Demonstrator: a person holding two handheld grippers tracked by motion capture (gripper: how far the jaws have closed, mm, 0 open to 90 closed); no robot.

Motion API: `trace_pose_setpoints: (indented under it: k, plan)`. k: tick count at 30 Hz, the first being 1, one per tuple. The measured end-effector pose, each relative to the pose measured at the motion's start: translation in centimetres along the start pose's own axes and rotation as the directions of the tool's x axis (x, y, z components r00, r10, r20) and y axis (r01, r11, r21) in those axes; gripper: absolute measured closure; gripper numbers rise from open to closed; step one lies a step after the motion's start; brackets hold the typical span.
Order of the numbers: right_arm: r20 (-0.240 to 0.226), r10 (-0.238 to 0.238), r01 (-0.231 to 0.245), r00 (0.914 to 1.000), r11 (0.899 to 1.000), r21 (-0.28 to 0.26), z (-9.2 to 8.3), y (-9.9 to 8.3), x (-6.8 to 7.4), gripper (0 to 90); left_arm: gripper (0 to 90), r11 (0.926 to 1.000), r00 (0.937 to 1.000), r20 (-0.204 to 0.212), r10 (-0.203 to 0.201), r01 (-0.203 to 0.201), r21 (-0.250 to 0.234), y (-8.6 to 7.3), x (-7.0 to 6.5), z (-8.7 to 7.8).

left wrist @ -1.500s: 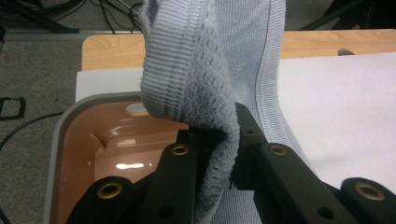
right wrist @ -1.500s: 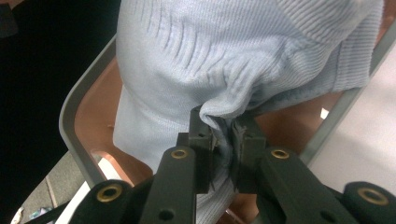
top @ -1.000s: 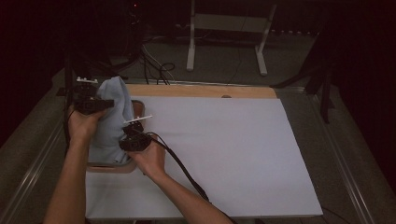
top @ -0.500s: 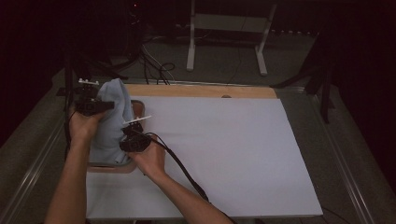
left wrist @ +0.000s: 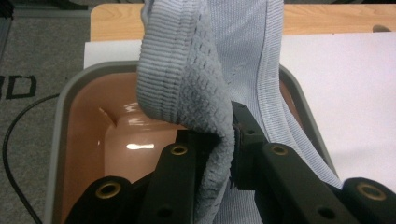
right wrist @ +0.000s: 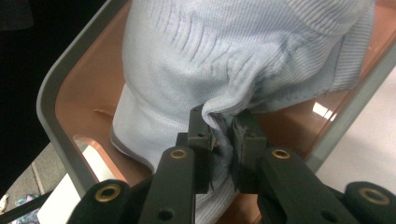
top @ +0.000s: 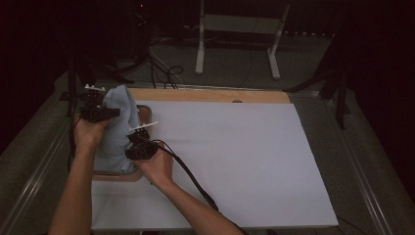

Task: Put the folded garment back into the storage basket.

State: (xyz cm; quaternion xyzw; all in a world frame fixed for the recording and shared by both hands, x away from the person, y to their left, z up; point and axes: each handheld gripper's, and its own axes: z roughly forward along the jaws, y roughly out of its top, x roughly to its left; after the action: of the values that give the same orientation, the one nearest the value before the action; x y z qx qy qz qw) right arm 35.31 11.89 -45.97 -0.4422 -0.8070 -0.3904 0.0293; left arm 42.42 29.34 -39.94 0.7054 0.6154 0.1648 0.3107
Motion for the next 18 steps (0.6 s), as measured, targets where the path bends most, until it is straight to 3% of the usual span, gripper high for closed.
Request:
trace_pose_setpoints:
  k: [4, 8, 12, 16, 18]
  plan:
    - [0.006, -0.008, 0.008, 1.0, 1.0, -0.001, 0.0, -0.1, 0.1, 80.3, 76.9, 0.9999, 0.9998, -0.015, 0.011, -0.011, 0.005, -0.2, -0.1, 0.3]
    - [0.005, -0.01, 0.01, 0.9999, 1.0, -0.001, 0.0, -0.1, 0.1, 80.3, 50.3, 1.0, 0.9989, -0.046, 0.005, -0.005, 0.004, -0.2, -0.3, 0.6]
    - [0.002, -0.01, 0.01, 0.9999, 1.0, 0.0, 0.0, -0.1, 0.1, 80.2, 27.0, 0.9995, 0.9963, -0.086, 0.001, -0.004, -0.031, -0.1, -0.5, 0.4]
    - [0.0, -0.01, 0.01, 1.0, 1.0, -0.001, 0.0, -0.1, 0.1, 80.1, 14.2, 0.997, 0.9928, -0.119, -0.015, 0.006, -0.077, 0.1, -0.6, -0.3]
    - [-0.001, -0.009, 0.009, 1.0, 1.0, -0.002, 0.1, -0.1, 0.1, 80.1, 10.8, 0.9957, 0.9947, -0.102, -0.015, 0.005, -0.092, 0.1, -0.6, -0.6]
